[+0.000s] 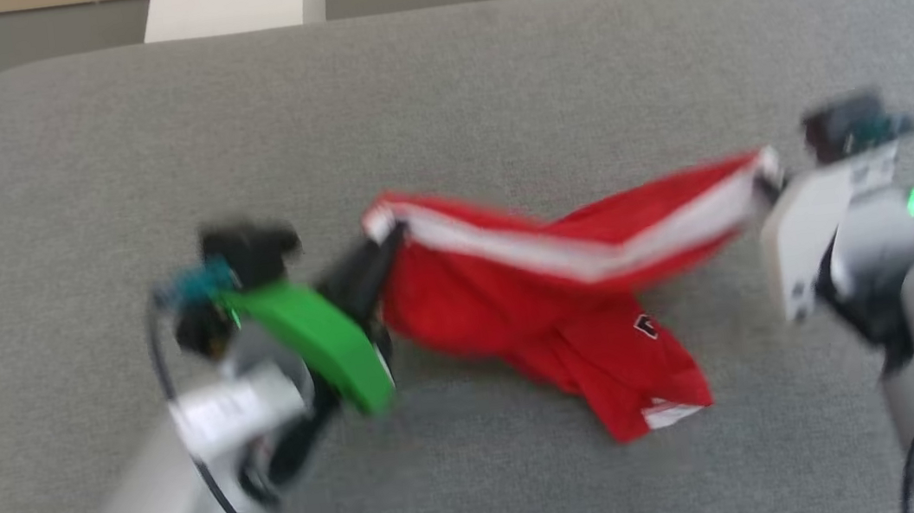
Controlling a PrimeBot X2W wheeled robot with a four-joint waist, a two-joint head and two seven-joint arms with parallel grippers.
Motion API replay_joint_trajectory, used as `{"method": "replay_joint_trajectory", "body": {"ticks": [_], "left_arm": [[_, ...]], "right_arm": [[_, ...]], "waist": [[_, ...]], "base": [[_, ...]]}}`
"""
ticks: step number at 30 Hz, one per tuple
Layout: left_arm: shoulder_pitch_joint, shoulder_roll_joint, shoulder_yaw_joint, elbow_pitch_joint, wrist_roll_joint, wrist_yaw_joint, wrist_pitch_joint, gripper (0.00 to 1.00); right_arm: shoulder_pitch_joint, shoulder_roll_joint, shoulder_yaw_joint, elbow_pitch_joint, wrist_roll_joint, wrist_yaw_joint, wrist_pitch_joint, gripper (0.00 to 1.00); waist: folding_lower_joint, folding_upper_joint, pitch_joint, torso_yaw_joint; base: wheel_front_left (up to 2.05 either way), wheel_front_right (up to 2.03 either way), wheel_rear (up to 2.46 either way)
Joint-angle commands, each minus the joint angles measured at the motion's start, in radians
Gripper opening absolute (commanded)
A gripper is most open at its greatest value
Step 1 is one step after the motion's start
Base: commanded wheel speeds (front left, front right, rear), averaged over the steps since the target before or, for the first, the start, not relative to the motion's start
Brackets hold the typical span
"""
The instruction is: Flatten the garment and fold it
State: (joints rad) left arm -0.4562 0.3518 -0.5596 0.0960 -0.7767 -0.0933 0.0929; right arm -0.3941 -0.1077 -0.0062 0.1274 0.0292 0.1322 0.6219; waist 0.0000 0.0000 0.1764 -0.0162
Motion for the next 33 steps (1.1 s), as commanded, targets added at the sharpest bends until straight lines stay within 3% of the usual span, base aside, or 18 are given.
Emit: {"method": "replay_joint_trajectory", "body": {"ticks": [1, 5, 11, 16, 21, 27, 33], "left_arm": [[-0.077, 0.014, 0.023, -0.011, -0.035, -0.009, 0.034, 0.00], [-0.235, 0.020, 0.079, -0.001, -0.114, -0.013, 0.124, 0.00], [-0.500, 0.009, 0.170, 0.078, -0.151, 0.049, 0.191, 0.00], [-0.713, -0.008, 0.236, 0.152, -0.117, 0.110, 0.144, 0.00], [-0.899, -0.032, 0.309, 0.215, -0.087, 0.152, 0.030, 0.00], [-1.033, -0.056, 0.342, 0.278, -0.067, 0.125, -0.094, 0.00], [-0.970, -0.066, 0.305, 0.352, -0.067, 0.061, -0.117, 0.00]], "right_arm": [[-0.074, -0.031, 0.021, -0.016, 0.018, -0.002, 0.021, 0.00], [-0.241, -0.089, 0.076, -0.008, 0.050, -0.002, 0.057, 0.00], [-0.534, -0.127, 0.120, 0.062, 0.066, -0.002, 0.048, 0.00], [-0.767, -0.144, 0.144, 0.140, 0.018, -0.002, -0.017, 0.00], [-0.962, -0.130, 0.126, 0.207, -0.045, -0.002, -0.139, 0.00], [-1.096, -0.093, 0.074, 0.269, -0.108, -0.002, -0.293, 0.00], [-1.038, -0.066, 0.079, 0.364, -0.085, -0.002, -0.355, 0.00]], "waist": [[0.0000, 0.0000, 0.029, -0.013], [0.0000, 0.0000, 0.085, -0.029], [0.0000, 0.0000, 0.201, -0.056], [0.0000, 0.0000, 0.289, -0.077], [0.0000, 0.0000, 0.354, -0.095], [0.0000, 0.0000, 0.390, -0.100], [0.0000, 0.0000, 0.387, -0.091]], "base": [[0.00, 0.00, 0.00], [0.00, 0.00, 0.00], [0.00, 0.00, 0.00], [0.00, 0.00, 0.00], [0.00, 0.00, 0.00], [0.00, 0.00, 0.00], [0.00, 0.00, 0.00]]}}
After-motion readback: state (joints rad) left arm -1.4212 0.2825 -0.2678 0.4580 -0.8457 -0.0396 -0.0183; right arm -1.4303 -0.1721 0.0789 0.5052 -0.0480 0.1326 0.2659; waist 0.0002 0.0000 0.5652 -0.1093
